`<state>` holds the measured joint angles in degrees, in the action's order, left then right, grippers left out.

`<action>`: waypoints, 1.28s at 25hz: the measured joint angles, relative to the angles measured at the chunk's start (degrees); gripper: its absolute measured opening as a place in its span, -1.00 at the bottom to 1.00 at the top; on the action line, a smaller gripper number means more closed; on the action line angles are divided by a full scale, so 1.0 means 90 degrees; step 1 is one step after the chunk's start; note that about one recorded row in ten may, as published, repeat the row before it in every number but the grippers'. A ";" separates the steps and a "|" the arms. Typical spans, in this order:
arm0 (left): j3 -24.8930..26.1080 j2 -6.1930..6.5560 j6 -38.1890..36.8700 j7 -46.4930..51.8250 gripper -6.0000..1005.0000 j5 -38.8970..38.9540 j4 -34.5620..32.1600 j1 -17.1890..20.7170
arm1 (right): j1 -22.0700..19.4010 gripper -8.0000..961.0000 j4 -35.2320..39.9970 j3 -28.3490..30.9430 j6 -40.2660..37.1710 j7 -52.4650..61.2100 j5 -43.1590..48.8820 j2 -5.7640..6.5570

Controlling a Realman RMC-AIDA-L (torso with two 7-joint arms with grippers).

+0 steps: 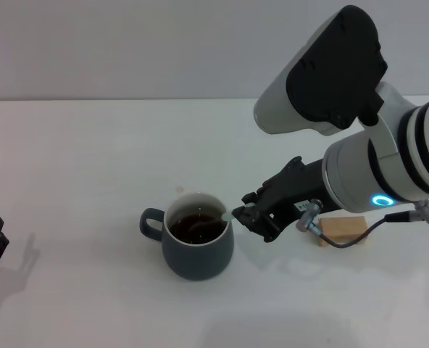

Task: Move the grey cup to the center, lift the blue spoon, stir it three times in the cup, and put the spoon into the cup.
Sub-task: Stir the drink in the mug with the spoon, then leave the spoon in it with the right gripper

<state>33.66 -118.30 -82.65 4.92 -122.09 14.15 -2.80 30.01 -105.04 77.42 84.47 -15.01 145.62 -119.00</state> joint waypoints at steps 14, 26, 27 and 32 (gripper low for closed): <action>-0.0028 0.0000 0.0019 0.0000 0.71 0.0002 -0.0005 -0.0052 | -0.0024 -0.64 0.0153 0.0273 -0.0106 -0.0156 0.0042 0.0025; -0.0046 -0.0001 0.0044 0.0000 0.71 0.0002 -0.0011 -0.0070 | -0.0513 -0.64 -0.0366 0.0089 0.0164 -0.0096 -0.0005 -0.0007; -0.0046 -0.0001 0.0044 0.0000 0.71 0.0002 -0.0011 -0.0070 | -0.0530 -0.64 -0.0379 0.0055 0.0171 -0.0082 -0.0008 -0.0008; -0.0106 -0.0001 0.0037 0.0000 0.71 0.0001 -0.0010 -0.0070 | -0.0556 -0.64 -0.0441 -0.0230 0.0165 0.0021 -0.0026 -0.0020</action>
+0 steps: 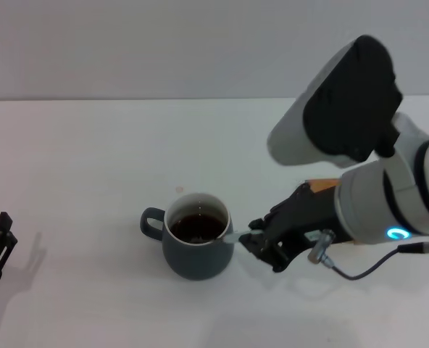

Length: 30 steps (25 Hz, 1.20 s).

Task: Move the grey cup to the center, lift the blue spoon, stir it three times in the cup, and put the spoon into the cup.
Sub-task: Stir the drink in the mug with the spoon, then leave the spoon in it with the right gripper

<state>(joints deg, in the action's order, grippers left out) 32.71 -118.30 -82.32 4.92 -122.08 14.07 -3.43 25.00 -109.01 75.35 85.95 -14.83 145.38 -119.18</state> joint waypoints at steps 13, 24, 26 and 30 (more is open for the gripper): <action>-0.0031 0.0000 -0.0018 0.0000 0.71 0.0000 0.0000 0.0006 | 0.0590 -0.64 0.0638 -0.0133 -0.0495 -0.0013 -0.0003 0.0023; -0.0031 0.0000 0.0007 0.0004 0.71 0.0001 -0.0005 -0.0029 | 0.0616 -0.64 0.0680 0.0378 -0.0383 -0.0160 0.0128 0.0048; -0.0030 0.0000 0.0019 0.0007 0.71 0.0000 -0.0022 -0.0056 | 0.0524 -0.64 0.0619 0.0439 -0.0327 -0.0169 0.0134 0.0049; -0.0031 0.0000 0.0042 0.0010 0.71 0.0001 -0.0036 -0.0090 | 0.0337 -0.64 0.0445 0.0414 -0.0267 -0.0176 0.0140 0.0044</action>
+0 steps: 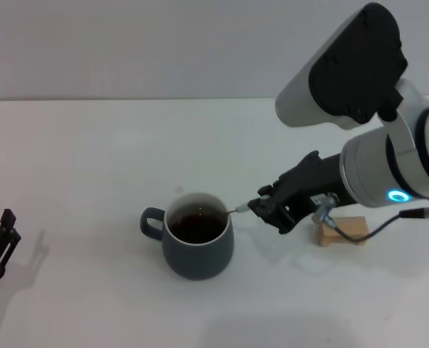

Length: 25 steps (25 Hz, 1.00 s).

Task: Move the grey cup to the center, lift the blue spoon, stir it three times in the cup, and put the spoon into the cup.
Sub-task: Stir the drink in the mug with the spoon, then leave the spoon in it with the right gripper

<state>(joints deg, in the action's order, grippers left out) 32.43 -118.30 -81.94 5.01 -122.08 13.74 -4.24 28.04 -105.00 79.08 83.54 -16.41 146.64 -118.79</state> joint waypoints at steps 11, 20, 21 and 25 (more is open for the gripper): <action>-0.0054 0.0000 0.0003 -0.0004 0.71 0.0000 -0.0023 -0.0042 | -0.0117 -0.64 -0.0272 -0.0624 0.0013 0.0265 -0.0036 -0.0039; -0.0069 0.0001 -0.0001 -0.0011 0.71 0.0000 -0.0023 -0.0031 | 0.0262 -0.64 0.0146 -0.0617 -0.0320 0.0243 -0.0028 -0.0028; -0.0069 0.0000 -0.0002 -0.0011 0.71 0.0000 -0.0023 -0.0029 | 0.0321 -0.64 0.0233 -0.0610 -0.0365 0.0216 -0.0024 -0.0023; -0.0069 0.0000 -0.0001 -0.0002 0.71 0.0000 -0.0023 -0.0042 | 0.0506 -0.64 0.0493 -0.0563 -0.0489 0.0126 -0.0011 -0.0007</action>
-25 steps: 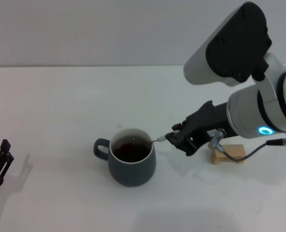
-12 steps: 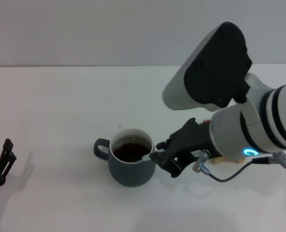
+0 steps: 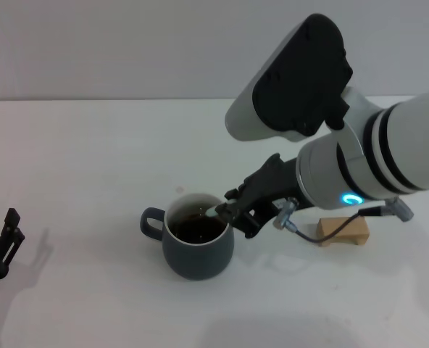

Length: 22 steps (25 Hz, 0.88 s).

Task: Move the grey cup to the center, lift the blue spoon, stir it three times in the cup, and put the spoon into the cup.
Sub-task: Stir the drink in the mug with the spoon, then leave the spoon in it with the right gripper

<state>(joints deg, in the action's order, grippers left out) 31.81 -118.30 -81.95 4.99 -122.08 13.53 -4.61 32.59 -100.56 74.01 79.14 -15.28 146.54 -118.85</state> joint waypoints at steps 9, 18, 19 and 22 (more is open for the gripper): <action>0.0000 -0.0002 0.0020 0.0003 0.71 0.0015 0.0002 -0.0014 | -0.0100 -0.64 -0.0002 0.0454 0.0214 -0.0121 0.0015 0.0009; -0.0005 -0.0009 0.0062 0.0000 0.71 0.0004 -0.0001 -0.0032 | -0.0434 -0.64 -0.0324 0.0213 0.0332 -0.0014 -0.0015 -0.0027; -0.0008 -0.0010 0.0062 0.0000 0.71 0.0003 0.0000 -0.0033 | -0.0442 -0.64 -0.0347 0.0149 0.0338 0.0027 -0.0021 -0.0030; -0.0010 -0.0009 0.0063 -0.0008 0.71 0.0001 -0.0005 -0.0034 | -0.0442 -0.64 -0.0407 -0.0083 0.0324 0.0148 -0.0028 -0.0033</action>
<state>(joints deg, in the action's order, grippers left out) 31.73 -118.38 -81.39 4.91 -122.07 13.49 -4.92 28.61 -104.22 73.27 82.07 -13.95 146.28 -119.15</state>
